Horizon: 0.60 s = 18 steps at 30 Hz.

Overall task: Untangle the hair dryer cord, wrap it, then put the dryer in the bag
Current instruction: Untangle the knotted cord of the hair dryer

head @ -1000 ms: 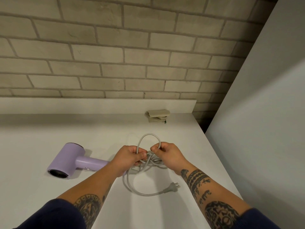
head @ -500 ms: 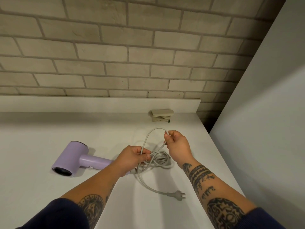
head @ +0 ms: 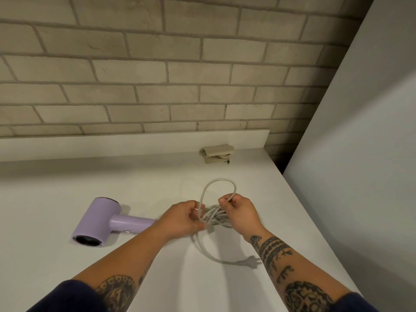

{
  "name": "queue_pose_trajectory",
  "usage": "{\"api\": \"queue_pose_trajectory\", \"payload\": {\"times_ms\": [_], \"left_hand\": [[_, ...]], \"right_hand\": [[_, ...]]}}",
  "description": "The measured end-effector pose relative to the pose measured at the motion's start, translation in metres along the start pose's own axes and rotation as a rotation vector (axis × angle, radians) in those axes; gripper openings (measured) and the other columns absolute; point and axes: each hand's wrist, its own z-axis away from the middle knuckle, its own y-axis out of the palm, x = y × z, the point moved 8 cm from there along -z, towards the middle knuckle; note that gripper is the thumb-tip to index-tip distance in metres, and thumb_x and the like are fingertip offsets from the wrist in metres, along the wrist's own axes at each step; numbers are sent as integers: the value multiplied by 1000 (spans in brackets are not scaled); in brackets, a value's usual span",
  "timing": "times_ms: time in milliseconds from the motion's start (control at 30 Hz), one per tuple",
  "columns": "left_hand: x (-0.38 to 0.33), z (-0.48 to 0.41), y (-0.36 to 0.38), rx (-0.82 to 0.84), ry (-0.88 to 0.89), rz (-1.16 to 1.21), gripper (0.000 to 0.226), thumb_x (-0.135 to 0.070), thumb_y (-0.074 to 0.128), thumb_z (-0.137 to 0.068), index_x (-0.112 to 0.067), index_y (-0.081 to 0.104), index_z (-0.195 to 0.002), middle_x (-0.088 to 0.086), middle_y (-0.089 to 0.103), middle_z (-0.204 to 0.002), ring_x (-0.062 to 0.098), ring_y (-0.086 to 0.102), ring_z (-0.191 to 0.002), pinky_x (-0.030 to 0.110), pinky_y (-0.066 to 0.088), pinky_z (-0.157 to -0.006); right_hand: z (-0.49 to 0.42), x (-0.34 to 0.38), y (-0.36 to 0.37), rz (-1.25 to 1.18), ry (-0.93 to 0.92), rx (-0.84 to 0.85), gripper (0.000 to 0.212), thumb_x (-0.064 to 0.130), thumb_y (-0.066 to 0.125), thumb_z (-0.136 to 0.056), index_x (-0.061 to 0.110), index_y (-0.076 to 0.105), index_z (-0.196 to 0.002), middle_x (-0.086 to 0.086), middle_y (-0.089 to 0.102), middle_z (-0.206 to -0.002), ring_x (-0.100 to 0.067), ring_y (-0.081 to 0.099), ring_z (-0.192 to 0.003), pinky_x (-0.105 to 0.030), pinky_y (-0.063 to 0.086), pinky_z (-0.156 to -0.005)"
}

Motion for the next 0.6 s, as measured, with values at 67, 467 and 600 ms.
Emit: {"api": "queue_pose_trajectory", "payload": {"times_ms": [67,467,600], "left_hand": [[8,4,-8,18,6,-361,20,-47,80,-71,-42,68,-86,-23,74,-94,-2,68,-94,30,50,-98],[1,8,-1,-79,-51,-507,22,-53,64,-89,-35,67,-78,-17,73,-88,6,63,-98,50,9,-119],[5,8,-15,-67,-115,-257,17,-40,61,-93,-27,70,-86,-14,76,-87,12,66,-94,44,36,-112]], "right_hand": [[-2,-6,-2,-23,35,-20,12,30,66,-96,22,72,-90,2,77,-87,-16,73,-85,-41,58,-88],[1,-2,-4,22,85,-80,18,35,66,-95,18,74,-94,4,76,-88,-15,72,-86,-33,57,-83],[1,0,-9,148,89,-83,25,37,61,-98,16,71,-92,1,73,-86,-17,70,-84,-32,55,-77]]}}
